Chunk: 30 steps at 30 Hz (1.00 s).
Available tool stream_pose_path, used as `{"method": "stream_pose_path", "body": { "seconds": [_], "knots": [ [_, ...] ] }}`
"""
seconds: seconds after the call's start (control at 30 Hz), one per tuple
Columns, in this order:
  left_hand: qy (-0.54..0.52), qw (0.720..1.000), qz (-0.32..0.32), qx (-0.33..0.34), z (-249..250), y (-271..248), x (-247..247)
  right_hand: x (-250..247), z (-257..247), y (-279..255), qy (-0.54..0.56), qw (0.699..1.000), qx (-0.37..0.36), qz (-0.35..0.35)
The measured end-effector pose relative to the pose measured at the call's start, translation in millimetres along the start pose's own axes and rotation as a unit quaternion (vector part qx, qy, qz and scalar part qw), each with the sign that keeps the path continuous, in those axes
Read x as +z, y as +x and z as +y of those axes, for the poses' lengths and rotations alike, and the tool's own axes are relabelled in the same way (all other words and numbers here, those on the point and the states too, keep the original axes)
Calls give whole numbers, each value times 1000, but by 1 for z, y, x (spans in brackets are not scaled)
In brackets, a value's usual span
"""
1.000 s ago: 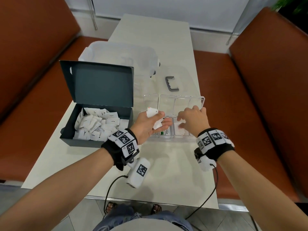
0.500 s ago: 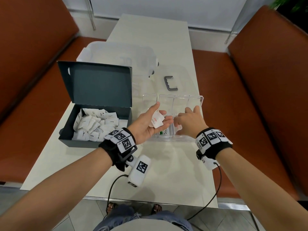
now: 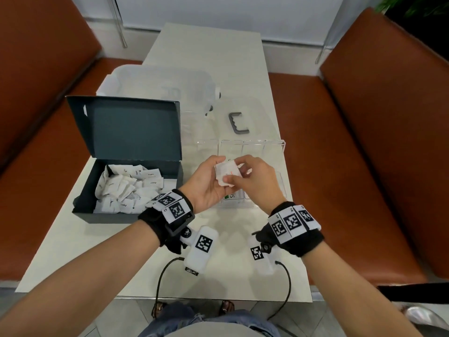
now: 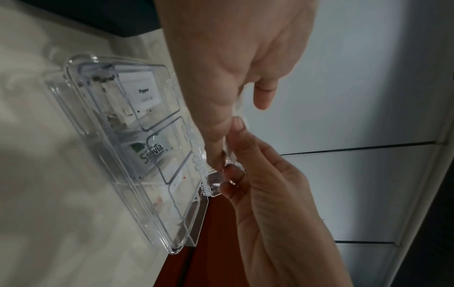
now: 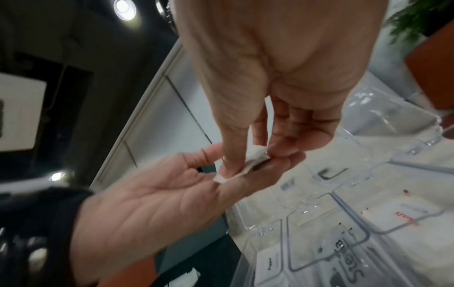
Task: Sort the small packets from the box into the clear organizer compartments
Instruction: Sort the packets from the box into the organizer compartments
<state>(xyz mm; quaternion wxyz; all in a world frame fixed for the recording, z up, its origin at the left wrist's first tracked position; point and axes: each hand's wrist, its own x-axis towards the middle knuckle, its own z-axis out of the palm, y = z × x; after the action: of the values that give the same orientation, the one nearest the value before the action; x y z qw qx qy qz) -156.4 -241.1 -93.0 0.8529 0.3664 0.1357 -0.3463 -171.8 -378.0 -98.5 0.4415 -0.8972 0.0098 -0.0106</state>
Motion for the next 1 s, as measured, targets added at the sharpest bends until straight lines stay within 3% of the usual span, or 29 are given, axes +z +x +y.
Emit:
{"method": "stream_pose_path", "body": {
  "seconds": [0.27,0.4,0.6,0.77,0.93,1.0],
  "knots": [
    [78,995,41,53,-5,4,-5,-18,14,2,91,994,59,31],
    [113,988,69,78,-9,9,-7,-26,11,-1,164,983,81,-15],
    [176,978,77,83,-9,11,-10,-38,7,3,161,981,83,-66],
    [153,977,90,115,-9,14,-9,-31,6,-3,247,955,136,-89],
    [150,977,82,124,-9,13,-9,-28,12,1,339,930,133,44],
    [148,977,91,126,-7,12,-11,-38,21,9,291,947,119,61]
  ]
}}
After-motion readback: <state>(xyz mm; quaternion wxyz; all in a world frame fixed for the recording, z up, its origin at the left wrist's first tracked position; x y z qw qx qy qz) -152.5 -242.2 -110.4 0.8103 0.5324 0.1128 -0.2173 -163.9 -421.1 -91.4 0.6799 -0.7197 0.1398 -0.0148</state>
